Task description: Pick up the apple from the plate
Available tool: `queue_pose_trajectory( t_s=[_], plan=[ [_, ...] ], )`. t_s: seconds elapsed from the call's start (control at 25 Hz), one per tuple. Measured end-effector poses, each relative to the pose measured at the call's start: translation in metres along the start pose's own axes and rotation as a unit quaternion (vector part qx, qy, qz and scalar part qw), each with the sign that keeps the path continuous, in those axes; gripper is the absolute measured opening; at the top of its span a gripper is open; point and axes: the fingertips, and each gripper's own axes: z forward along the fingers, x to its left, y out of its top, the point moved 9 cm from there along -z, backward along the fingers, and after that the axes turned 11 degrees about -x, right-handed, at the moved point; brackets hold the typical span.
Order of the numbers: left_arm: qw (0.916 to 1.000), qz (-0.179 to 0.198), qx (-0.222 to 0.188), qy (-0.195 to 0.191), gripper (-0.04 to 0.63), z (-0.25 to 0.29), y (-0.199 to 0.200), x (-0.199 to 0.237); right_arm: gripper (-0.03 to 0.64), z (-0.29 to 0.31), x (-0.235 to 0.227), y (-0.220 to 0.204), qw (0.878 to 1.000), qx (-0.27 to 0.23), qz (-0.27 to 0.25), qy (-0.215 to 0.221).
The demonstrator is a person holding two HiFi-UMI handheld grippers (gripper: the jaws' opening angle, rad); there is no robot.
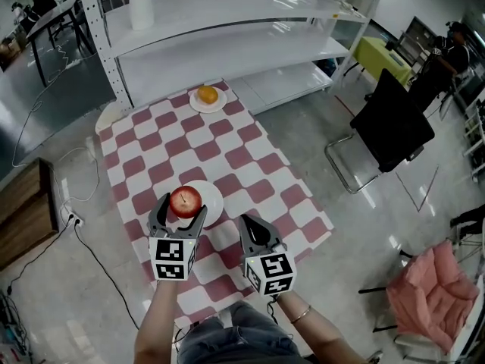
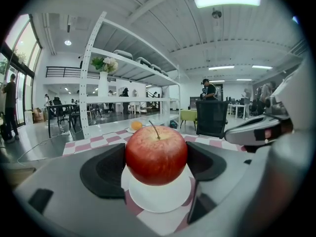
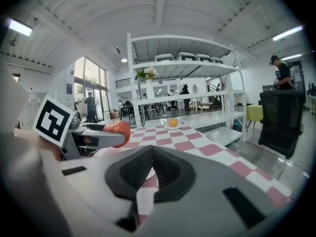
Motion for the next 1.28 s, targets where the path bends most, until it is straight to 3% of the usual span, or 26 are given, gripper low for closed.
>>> queue_pose_trajectory(
  t_s=[0.72, 1.28],
  plan=[
    [0.9996, 0.007, -0.028, -0.007, 0.376, -0.066, 0.029, 0.004, 0.010, -0.026, 0.039, 0.020, 0.999, -0.033, -0.035, -0.002],
    [0.9991, 0.013, -0.041, -0.002, 0.376, -0.110, 0.032, 0.007, 0.009, -0.049, 0.066, 0.024, 0.998, -0.050, -0.029, 0.003]
  ],
)
